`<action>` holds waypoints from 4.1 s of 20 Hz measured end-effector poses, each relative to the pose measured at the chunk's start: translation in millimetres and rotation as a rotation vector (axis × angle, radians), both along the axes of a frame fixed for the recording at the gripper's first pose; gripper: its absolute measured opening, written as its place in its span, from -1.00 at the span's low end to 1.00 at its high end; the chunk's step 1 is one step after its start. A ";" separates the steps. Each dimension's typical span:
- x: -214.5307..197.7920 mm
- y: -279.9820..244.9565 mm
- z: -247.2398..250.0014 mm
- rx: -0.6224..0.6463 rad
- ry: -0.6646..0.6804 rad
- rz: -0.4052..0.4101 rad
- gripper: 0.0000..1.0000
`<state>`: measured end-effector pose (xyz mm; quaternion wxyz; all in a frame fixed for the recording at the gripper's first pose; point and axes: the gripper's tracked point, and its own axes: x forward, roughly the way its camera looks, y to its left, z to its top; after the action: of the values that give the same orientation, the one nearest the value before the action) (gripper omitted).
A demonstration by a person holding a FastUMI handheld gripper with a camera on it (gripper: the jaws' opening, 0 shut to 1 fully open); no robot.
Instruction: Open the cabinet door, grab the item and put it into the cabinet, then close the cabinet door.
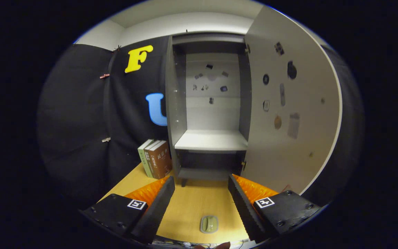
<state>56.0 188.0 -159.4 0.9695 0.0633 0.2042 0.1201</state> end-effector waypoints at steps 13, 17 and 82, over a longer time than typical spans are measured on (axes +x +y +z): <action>-21.3 3.9 -243.8 -0.040 0.399 -0.030 0.98; -25.0 1.2 -298.1 -0.066 0.483 -0.060 0.98; 436.3 18.5 -59.5 -0.042 0.202 -0.217 -0.61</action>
<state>492.4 206.5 -219.0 0.9523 0.0764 0.2953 0.0033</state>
